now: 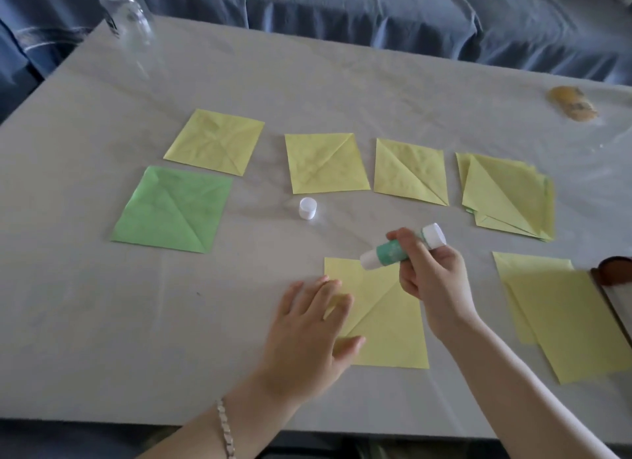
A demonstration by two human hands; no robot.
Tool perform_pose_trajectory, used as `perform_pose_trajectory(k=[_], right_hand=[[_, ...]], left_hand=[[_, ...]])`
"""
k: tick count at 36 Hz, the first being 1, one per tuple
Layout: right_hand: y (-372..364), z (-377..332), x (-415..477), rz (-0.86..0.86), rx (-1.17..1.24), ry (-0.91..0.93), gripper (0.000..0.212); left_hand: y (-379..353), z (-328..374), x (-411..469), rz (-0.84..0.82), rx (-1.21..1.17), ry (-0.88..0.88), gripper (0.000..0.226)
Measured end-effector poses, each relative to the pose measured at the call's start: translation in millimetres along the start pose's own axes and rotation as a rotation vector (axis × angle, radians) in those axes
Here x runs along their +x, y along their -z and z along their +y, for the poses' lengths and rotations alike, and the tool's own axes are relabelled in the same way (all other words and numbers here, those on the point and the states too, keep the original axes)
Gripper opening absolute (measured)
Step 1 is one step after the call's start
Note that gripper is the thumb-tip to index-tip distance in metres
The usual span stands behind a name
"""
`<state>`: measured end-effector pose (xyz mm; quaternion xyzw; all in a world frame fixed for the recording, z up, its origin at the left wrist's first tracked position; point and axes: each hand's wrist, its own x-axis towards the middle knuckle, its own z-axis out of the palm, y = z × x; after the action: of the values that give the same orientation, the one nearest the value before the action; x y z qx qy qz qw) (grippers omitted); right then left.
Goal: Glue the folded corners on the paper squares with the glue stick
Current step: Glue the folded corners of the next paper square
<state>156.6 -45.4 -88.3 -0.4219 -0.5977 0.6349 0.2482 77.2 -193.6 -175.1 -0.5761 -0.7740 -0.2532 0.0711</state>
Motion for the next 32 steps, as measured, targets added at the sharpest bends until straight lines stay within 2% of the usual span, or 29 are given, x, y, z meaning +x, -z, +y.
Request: perform_pose_trajectory(k=[2,5,6,9,13,20,32], right_hand=[[-3,4,2,0.028,-0.110,-0.001,0.026],[-10,8,6,0.049,-0.328,0.067,0.055],[-11,9,7,0.059,-0.411,0.104,0.059],[-17,7,8,0.068,-0.582,0.169,0.045],[-27,6,8,-0.015,-0.688,0.227,0.031],[-41,12,13,-0.033,-0.802,0.243,0.040],[-42,12,12,-0.010,-0.898,0.263,0.036]], left_hand=[[2,0,0,0.028,0.011,-0.010,0.041],[4,2,0,0.041,0.020,-0.021,0.038],[4,2,0,0.049,0.020,-0.025,0.037],[5,2,0,0.074,0.015,-0.036,0.035],[4,1,1,0.081,0.011,-0.043,0.034],[4,3,2,0.090,-0.004,-0.027,0.034],[4,3,2,0.016,0.005,0.004,0.040]])
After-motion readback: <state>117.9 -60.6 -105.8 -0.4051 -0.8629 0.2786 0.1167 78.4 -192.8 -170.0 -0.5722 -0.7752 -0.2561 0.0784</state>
